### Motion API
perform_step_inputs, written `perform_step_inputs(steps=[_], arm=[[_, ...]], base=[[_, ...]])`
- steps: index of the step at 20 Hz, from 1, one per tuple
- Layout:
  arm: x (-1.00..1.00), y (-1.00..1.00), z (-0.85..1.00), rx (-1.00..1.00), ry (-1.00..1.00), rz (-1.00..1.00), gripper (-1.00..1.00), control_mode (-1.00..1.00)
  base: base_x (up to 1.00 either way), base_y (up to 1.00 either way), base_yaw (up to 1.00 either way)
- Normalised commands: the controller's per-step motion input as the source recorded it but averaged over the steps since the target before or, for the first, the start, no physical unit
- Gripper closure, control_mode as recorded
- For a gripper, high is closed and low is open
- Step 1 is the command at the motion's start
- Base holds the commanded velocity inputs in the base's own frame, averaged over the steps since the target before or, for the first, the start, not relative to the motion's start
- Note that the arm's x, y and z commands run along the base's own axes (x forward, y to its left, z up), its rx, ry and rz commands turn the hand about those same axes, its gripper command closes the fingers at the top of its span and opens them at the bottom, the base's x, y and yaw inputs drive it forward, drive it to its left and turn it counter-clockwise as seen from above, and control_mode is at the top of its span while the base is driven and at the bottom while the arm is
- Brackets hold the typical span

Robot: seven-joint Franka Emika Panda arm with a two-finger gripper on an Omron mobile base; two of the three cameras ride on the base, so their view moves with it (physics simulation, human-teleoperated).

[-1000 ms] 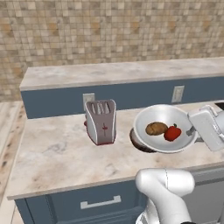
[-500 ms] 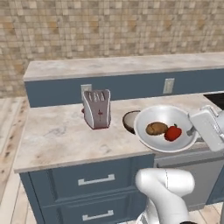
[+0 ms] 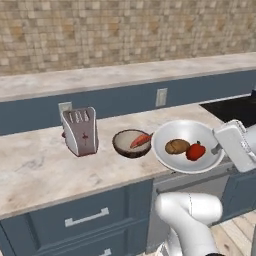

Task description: Place the bowl containing the bell pepper and potato in the microwave. Close the microwave door and press the start button to microwave the meal.

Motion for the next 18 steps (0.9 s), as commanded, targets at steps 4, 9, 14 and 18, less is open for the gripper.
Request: perform_step_inputs(steps=[4,9,14,18], arm=[[0.0,0.0,0.0,0.0,0.0,0.0,1.0,1.0],[0.0,0.0,0.0,0.0,0.0,0.0,1.0,1.0],[0.0,0.0,0.0,0.0,0.0,0.0,1.0,1.0],[0.0,0.0,0.0,0.0,0.0,0.0,1.0,1.0]], base=[[0.0,-0.44,-0.56],[-0.13,-0.41,-0.6],[-0.26,-0.35,-0.59],[-0.28,-0.3,-0.61]])
